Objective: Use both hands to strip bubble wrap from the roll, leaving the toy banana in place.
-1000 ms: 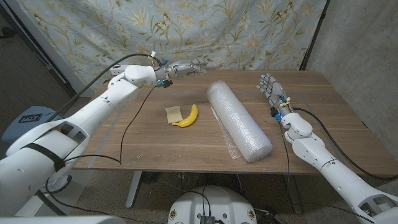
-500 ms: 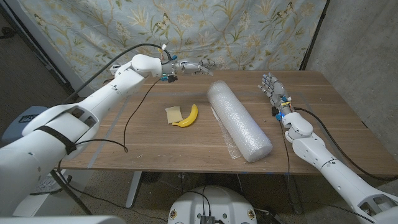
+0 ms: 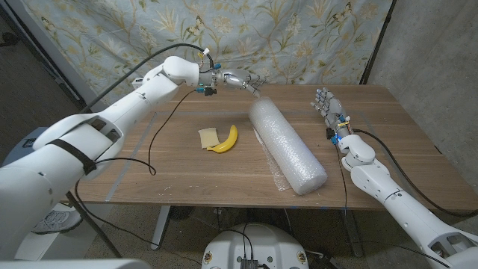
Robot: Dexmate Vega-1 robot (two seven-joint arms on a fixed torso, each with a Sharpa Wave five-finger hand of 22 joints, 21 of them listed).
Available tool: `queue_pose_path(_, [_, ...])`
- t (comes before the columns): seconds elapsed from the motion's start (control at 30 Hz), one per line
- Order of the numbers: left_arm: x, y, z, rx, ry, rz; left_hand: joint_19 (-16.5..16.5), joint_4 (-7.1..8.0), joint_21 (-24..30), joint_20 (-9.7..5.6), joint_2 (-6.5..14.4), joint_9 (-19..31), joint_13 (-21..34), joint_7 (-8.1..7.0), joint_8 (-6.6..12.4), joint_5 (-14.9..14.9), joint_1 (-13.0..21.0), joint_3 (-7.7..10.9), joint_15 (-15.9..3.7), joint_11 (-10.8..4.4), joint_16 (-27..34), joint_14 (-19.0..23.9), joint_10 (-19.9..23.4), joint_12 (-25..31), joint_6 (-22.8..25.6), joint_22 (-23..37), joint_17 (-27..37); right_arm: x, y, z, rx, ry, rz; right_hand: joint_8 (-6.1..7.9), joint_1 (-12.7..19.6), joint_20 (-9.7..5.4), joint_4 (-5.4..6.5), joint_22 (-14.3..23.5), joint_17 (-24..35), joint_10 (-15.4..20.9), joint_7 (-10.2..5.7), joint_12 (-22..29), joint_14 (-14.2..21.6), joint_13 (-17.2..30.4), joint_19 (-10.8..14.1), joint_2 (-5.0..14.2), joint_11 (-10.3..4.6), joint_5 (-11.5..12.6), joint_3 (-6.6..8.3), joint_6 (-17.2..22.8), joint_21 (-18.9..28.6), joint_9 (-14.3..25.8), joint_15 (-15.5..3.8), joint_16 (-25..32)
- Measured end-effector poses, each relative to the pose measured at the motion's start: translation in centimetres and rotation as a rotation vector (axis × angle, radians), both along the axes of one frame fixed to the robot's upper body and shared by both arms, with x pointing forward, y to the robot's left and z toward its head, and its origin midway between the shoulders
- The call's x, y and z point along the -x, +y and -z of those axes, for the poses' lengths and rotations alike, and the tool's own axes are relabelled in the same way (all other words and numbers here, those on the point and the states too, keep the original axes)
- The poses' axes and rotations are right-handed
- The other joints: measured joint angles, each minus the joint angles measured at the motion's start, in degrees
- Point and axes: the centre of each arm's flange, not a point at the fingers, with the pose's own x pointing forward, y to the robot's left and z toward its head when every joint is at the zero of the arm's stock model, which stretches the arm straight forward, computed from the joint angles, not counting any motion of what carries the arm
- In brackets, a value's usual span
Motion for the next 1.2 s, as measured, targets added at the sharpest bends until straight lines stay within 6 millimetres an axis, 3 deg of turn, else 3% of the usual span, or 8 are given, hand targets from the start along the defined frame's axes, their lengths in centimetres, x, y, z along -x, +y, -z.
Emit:
queue_pose_path(0.4, [0.6, -1.6, -0.2, -0.153, -0.047, 0.035, -3.33, 0.17, 0.0, 0.56, -2.07, 0.0, 0.25, -0.41, 0.0, -0.95, 2.71, -0.66, 0.32, 0.21, -0.23, -0.32, -0.2, 0.01, -0.41, 0.0, 0.29, 0.1, -0.3, 0.2, -0.014, 0.003, 0.014, 0.0, 0.0, 0.0, 0.0, 0.0, 0.0, 0.0, 0.31, 0.0, 0.0, 0.0, 0.0, 0.0, 0.0, 0.0, 0.0, -0.32, 0.0, 0.0, 0.0, 0.0])
queue_pose_path(1.2, [0.4, -4.2, 0.0, -0.348, -0.12, 0.09, -4.25, 0.34, 0.01, 0.87, -2.08, 0.0, 0.26, -0.41, 0.24, -1.16, 4.2, -0.82, 0.31, 0.2, -0.22, -0.31, -0.19, 0.02, -0.4, 0.0, 0.28, 0.2, -1.1, 0.0, -0.025, -0.008, 0.027, 0.0, 0.0, 0.0, -0.15, 0.0, 0.0, -0.24, 0.72, -0.01, -0.41, -0.01, 0.0, 0.0, 0.23, 0.0, -0.16, -0.73, 0.0, 0.0, 0.41, 0.0])
